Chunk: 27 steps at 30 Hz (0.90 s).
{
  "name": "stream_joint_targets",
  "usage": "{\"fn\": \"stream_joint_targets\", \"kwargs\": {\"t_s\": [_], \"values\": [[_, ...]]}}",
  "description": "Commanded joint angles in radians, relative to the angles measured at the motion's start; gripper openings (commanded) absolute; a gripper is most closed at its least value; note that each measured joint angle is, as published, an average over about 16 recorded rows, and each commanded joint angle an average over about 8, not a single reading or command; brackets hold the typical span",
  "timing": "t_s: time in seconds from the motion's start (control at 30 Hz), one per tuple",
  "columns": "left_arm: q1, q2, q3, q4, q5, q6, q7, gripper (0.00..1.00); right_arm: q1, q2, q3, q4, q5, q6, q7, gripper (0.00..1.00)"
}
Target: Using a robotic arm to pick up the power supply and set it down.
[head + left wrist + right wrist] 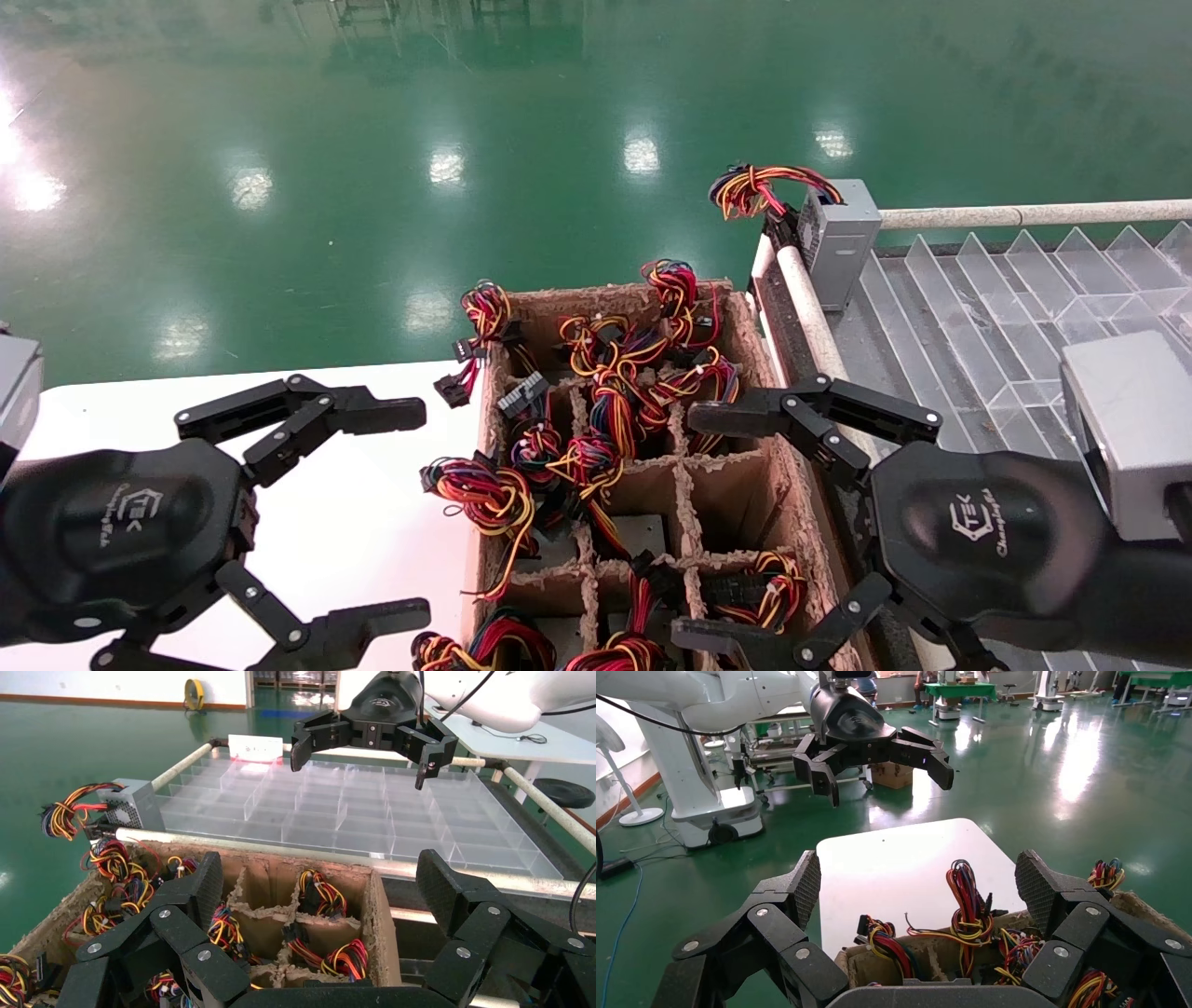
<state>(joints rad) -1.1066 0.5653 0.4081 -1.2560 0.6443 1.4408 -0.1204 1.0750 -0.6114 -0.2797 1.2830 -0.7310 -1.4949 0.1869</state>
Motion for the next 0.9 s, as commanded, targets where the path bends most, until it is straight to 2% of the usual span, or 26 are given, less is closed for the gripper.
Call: {"fn": "stream_joint_targets", "kwargs": {"t_s": [0.03, 0.27, 0.3, 0.53, 0.57, 0.73, 0.9], "values": [[0.0, 0.0, 0.0, 0.0, 0.0, 0.0, 0.0, 1.0, 0.0, 0.0, 0.0, 0.0, 0.0, 0.0, 0.0, 1.0], [0.0, 0.0, 0.0, 0.0, 0.0, 0.0, 0.0, 1.0, 0.0, 0.0, 0.0, 0.0, 0.0, 0.0, 0.0, 1.0], [0.0, 0.0, 0.0, 0.0, 0.0, 0.0, 0.0, 0.93, 0.0, 0.0, 0.0, 0.0, 0.0, 0.0, 0.0, 1.0], [0.0, 0.0, 0.0, 0.0, 0.0, 0.0, 0.0, 0.05, 0.002, 0.0, 0.0, 0.002, -0.005, 0.003, -0.003, 1.0], [0.0, 0.0, 0.0, 0.0, 0.0, 0.0, 0.0, 0.0, 0.004, -0.001, -0.001, 0.002, -0.011, 0.007, -0.005, 1.0], [0.0, 0.0, 0.0, 0.0, 0.0, 0.0, 0.0, 0.0, 0.024, -0.026, -0.021, -0.005, -0.098, 0.082, -0.018, 1.0], [0.0, 0.0, 0.0, 0.0, 0.0, 0.0, 0.0, 0.0, 0.062, -0.099, -0.078, -0.049, -0.239, 0.192, -0.007, 1.0]]}}
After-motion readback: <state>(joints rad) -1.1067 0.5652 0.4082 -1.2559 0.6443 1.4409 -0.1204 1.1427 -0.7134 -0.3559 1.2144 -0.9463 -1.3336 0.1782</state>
